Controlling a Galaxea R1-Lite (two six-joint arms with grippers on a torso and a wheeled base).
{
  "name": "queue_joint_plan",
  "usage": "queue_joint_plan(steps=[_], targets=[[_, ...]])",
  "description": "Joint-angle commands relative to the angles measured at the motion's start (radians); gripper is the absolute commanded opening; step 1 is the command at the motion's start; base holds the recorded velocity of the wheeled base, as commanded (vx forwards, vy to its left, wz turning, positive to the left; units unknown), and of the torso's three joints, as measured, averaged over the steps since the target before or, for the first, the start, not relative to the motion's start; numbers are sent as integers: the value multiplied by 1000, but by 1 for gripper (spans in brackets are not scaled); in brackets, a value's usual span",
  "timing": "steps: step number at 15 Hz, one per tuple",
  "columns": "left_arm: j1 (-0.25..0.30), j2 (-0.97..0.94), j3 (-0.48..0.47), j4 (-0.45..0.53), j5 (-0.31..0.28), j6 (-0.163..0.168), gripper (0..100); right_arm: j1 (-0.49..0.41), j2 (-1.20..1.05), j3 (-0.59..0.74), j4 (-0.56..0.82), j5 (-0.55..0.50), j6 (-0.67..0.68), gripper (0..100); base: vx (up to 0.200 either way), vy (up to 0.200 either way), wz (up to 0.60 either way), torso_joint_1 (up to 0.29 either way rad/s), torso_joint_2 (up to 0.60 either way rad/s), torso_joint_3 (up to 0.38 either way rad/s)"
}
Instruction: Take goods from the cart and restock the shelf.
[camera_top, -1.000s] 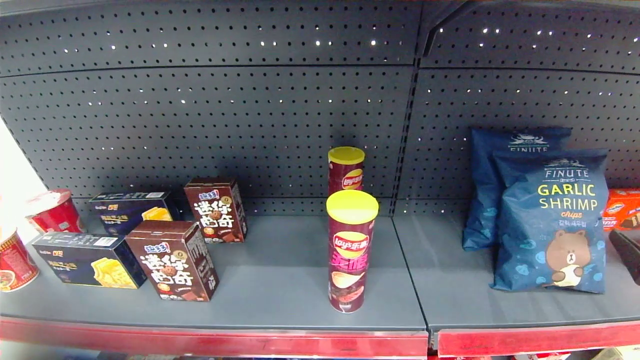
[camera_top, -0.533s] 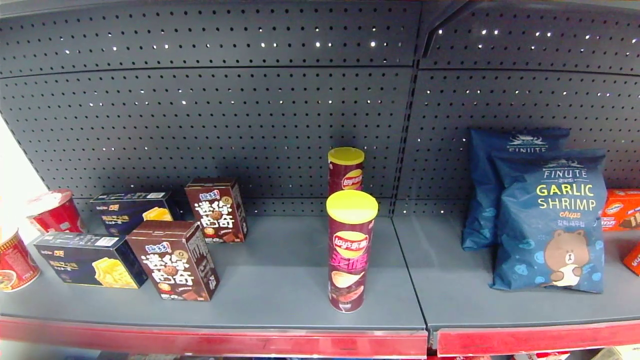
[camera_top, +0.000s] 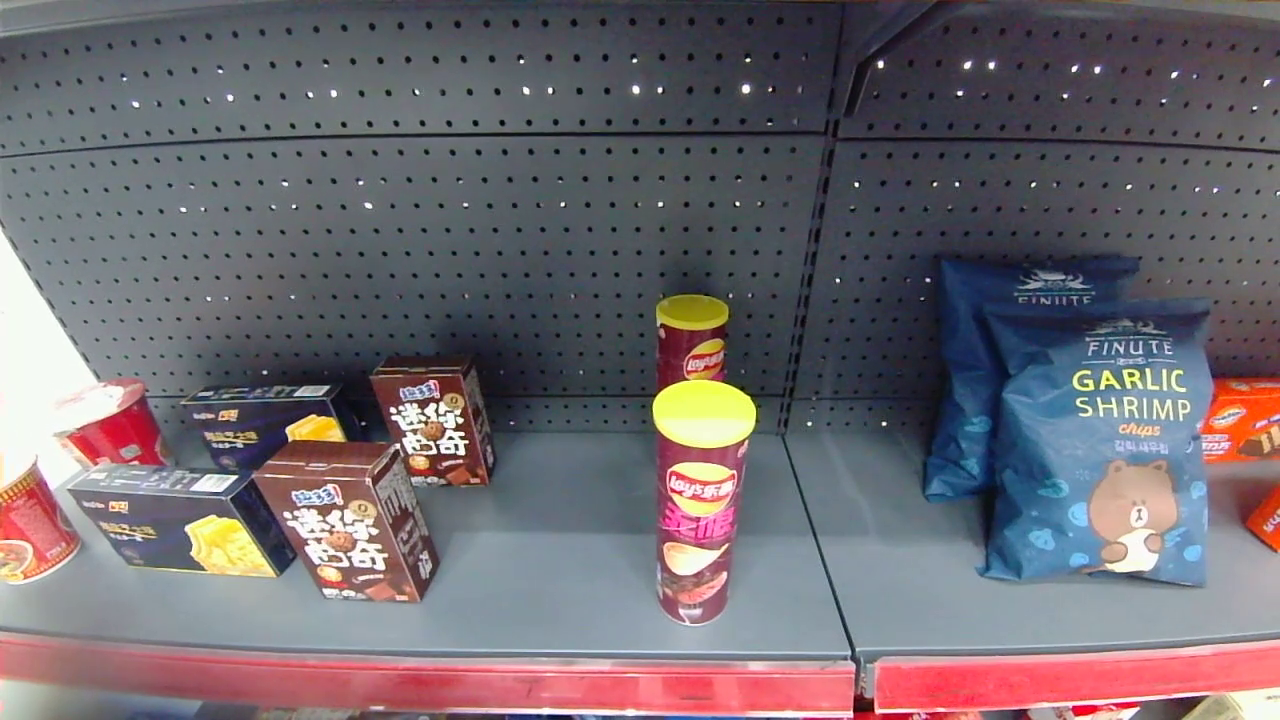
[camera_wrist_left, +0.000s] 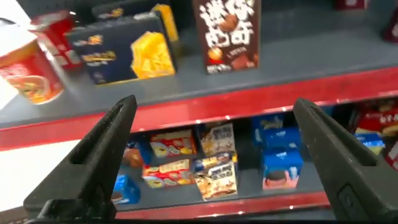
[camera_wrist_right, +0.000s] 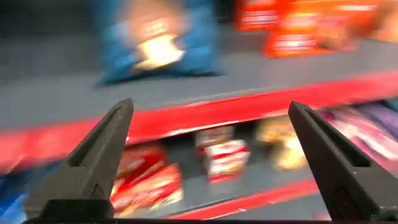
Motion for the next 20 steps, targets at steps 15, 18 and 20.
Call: queue_joint_plan(steps=[15,18,20], targets=[[2,2,35,-22,133,-26,100,-1,-33,-2,19,42,49,100,0,0,0,0,0,0],[-2,-6,36,-26,135,-101,100,-1,-35,-2,17,63,52,100,0,0,0,0,0,0],[-2,-6,36,-26,118,-104,100,-1,-35,-3,19,101,58,100,0,0,0,0,0,0]])
